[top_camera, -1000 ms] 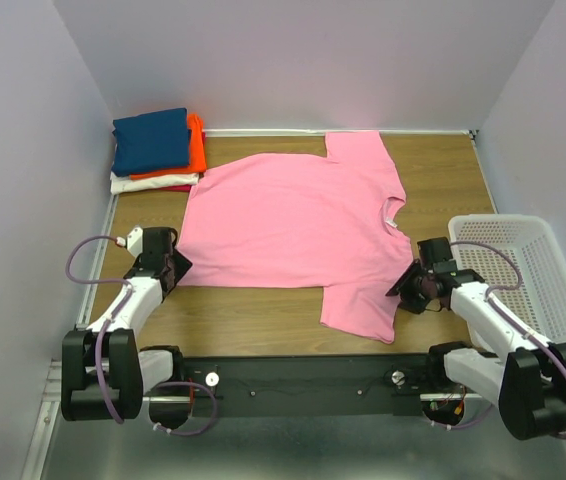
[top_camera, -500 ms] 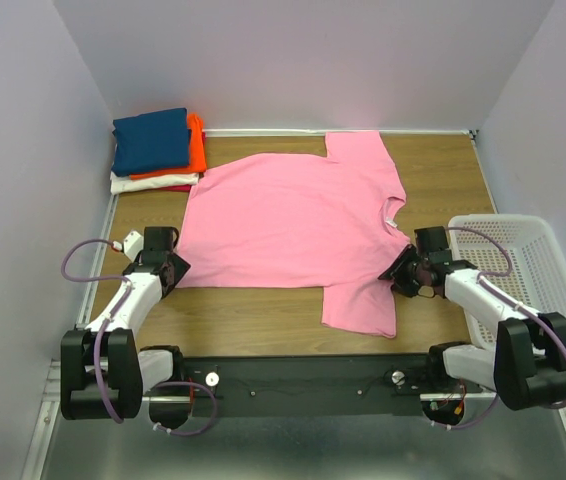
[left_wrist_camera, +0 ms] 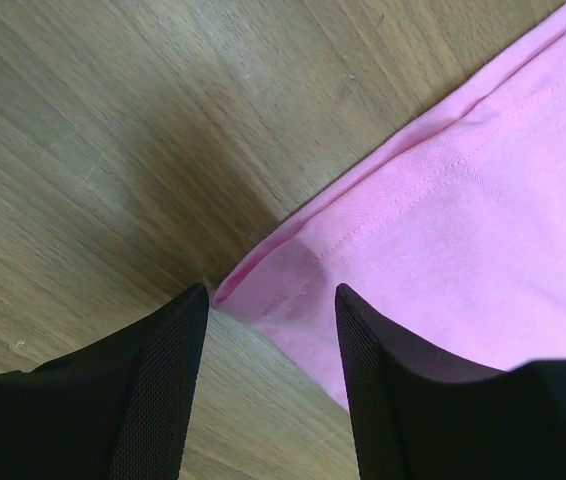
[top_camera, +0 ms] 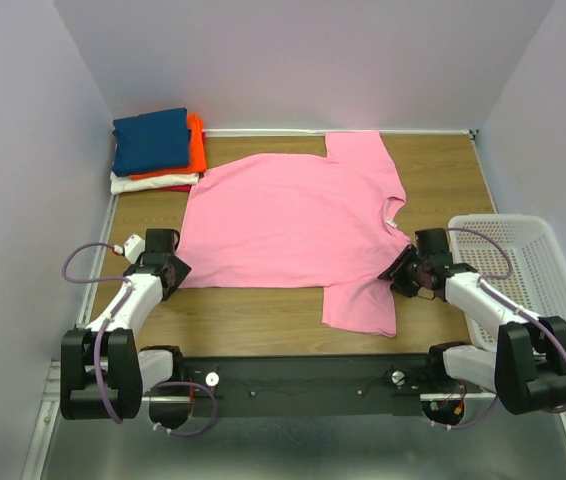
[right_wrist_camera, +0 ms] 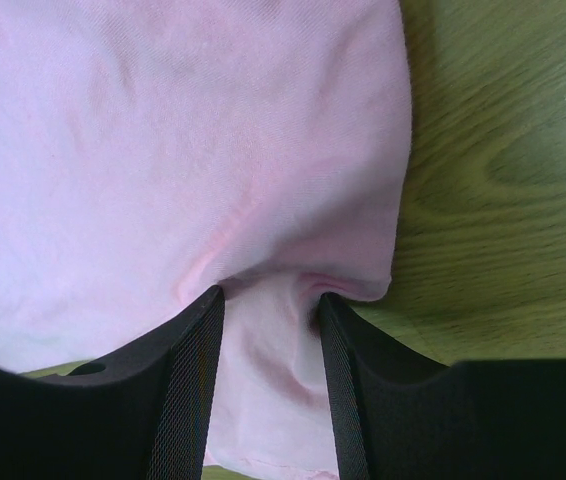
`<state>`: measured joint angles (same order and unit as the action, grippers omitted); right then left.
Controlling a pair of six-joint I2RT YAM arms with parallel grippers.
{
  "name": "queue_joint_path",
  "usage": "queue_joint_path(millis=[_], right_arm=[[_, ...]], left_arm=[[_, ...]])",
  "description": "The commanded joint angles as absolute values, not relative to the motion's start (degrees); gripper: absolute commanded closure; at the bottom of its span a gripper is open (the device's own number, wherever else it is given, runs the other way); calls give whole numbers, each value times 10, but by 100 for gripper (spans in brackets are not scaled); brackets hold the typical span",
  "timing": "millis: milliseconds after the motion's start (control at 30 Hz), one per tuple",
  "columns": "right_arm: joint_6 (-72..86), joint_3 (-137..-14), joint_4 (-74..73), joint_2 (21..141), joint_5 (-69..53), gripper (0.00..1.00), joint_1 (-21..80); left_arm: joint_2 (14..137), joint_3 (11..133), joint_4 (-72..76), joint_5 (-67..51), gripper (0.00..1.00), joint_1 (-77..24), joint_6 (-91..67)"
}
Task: Fold and stack the t-shirts
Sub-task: Flatten the tshirt out
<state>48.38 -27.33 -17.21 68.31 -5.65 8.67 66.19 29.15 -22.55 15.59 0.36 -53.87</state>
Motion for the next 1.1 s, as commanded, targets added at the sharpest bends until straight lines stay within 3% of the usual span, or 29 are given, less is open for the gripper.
queue_joint_path(millis=[0, 333, 633, 1067], right_arm=[[470, -236, -224, 695, -30, 50, 86], [475, -230, -227, 684, -28, 50, 87], [478, -230, -244, 653, -25, 51, 87], [486, -253, -309, 581, -18, 55, 87]], left_arm=[[660, 309, -238, 172, 38, 2, -540], [695, 294, -218, 171, 42, 2, -537], [689, 295, -193, 165, 100, 1, -513], [642, 315, -128, 103, 100, 2, -453]])
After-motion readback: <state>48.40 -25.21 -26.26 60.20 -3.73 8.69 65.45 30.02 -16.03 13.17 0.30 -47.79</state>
